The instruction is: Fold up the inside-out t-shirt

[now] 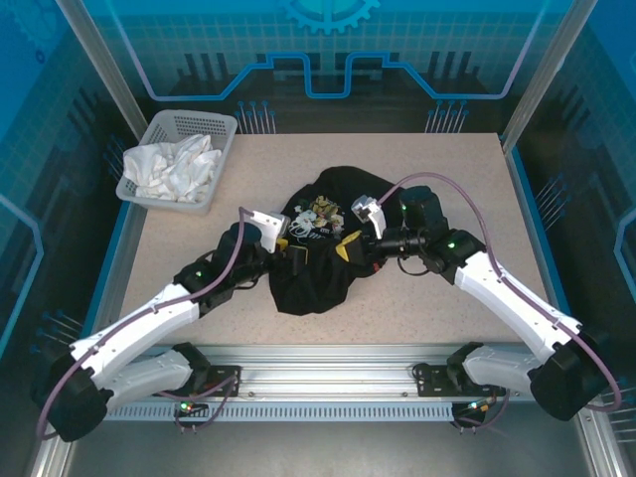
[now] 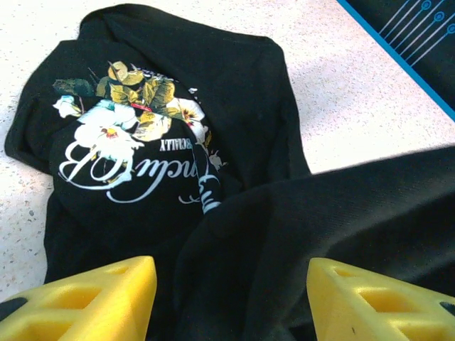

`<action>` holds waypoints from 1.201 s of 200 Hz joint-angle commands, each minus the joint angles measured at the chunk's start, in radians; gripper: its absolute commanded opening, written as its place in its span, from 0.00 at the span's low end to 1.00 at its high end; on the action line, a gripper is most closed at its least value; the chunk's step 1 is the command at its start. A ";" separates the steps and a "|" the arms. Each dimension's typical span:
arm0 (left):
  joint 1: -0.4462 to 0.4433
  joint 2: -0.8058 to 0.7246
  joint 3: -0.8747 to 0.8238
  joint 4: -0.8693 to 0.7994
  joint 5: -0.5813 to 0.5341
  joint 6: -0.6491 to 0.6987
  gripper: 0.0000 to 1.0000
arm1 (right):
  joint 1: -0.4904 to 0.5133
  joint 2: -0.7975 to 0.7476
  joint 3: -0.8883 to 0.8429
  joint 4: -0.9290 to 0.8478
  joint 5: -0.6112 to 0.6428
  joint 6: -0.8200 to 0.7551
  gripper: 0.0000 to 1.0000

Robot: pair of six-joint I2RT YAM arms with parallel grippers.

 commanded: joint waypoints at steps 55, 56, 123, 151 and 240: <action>-0.148 0.070 0.056 -0.020 0.111 0.034 0.45 | -0.031 0.022 0.005 0.050 -0.040 0.048 0.00; -0.147 0.075 0.058 -0.020 0.111 0.035 0.45 | -0.032 0.022 0.005 0.049 -0.041 0.047 0.00; -0.144 0.283 0.119 0.101 -0.018 0.072 0.43 | -0.051 0.002 -0.021 0.041 -0.041 0.038 0.00; -0.126 0.289 0.116 0.159 0.087 0.081 0.10 | -0.080 -0.005 -0.031 0.005 -0.026 0.007 0.00; 0.006 0.009 -0.050 0.411 0.632 -0.066 0.00 | -0.082 0.127 0.073 -0.089 0.212 0.003 0.14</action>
